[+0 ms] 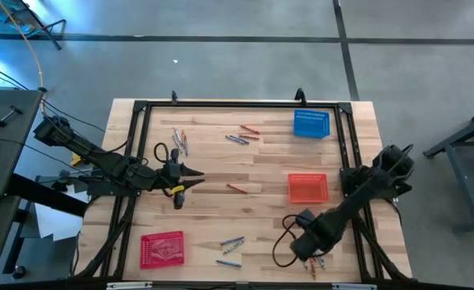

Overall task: Sort crayons
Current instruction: Put the gray crayon into the blue bin

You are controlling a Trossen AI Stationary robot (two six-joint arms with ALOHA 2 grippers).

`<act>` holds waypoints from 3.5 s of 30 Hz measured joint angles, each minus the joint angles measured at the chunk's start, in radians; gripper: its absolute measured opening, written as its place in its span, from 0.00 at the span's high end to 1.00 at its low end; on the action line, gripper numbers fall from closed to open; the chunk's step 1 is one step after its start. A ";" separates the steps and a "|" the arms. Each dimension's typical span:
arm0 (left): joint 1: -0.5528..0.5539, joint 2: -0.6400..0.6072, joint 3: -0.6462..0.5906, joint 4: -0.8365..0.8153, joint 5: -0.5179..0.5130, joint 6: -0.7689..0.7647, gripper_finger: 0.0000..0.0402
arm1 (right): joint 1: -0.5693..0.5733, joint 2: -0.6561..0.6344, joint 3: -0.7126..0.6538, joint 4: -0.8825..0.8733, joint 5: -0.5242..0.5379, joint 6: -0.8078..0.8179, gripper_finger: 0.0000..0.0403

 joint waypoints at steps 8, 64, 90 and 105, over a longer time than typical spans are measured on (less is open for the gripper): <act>0.000 0.000 0.000 0.000 0.000 -0.011 0.81 | 0.007 0.064 0.000 0.001 -0.030 0.009 0.65; 0.001 0.000 0.000 -0.019 0.000 -0.003 0.81 | 0.008 0.159 0.000 0.068 -0.017 0.051 0.94; 0.000 0.000 0.000 -0.020 0.000 -0.020 0.81 | 0.009 0.055 0.000 0.008 0.068 0.059 1.00; 0.000 0.000 0.000 -0.020 0.000 -0.020 0.81 | 0.009 0.034 0.000 -0.035 0.072 0.059 1.00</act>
